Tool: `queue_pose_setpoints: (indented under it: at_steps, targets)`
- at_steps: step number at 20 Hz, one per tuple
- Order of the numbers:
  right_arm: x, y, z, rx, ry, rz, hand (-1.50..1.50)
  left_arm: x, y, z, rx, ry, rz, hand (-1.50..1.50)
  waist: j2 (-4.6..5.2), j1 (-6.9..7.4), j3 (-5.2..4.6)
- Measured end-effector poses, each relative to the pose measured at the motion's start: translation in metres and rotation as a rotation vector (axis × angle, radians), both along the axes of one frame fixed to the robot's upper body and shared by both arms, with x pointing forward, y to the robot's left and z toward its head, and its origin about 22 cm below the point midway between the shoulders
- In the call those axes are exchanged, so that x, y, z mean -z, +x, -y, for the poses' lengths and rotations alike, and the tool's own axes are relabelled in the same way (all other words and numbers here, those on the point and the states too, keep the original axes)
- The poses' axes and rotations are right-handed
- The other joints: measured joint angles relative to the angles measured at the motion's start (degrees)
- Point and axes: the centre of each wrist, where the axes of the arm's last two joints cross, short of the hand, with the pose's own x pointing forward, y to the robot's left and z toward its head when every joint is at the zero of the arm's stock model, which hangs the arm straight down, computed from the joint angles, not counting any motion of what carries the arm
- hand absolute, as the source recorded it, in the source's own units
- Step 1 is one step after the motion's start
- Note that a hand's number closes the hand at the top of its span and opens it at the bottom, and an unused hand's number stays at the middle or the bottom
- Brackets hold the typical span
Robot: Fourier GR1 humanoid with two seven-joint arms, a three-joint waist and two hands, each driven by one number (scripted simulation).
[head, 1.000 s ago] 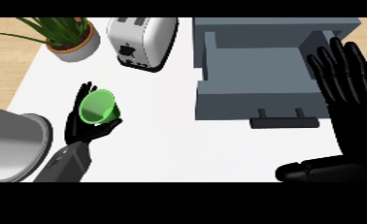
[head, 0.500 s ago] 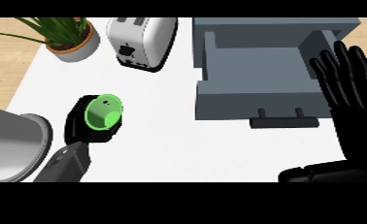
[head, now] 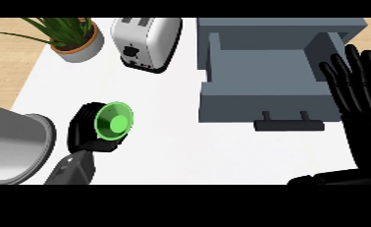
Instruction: Pick up the cup, place it into the drawer and close the drawer
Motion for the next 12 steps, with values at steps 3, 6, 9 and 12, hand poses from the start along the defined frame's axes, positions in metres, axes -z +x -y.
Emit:
queue_pose_setpoints:
  at_steps: [3, 6, 9, 12]
  targets:
    - [-0.001, 0.007, -0.004, 0.005, 0.001, 0.001, -1.50, -0.007, 0.005, 0.002, 0.011, 0.002, 0.043, 1.50, 0.01, 0.25, -0.06]
    - [0.001, 0.007, -0.005, 0.010, 0.000, -0.005, -1.50, -0.020, 0.015, 0.013, 0.050, -0.009, 0.102, 1.50, -0.10, 0.50, -0.04]
    - [0.002, 0.007, -0.005, 0.017, -0.002, -0.007, -1.50, -0.039, 0.025, 0.021, 0.110, 0.006, 0.152, 1.50, -0.16, 0.64, -0.03]
    - [0.002, 0.008, -0.003, 0.020, 0.005, -0.013, -1.50, -0.063, 0.033, 0.031, 0.179, 0.012, 0.185, 1.50, -0.22, 0.78, -0.02]
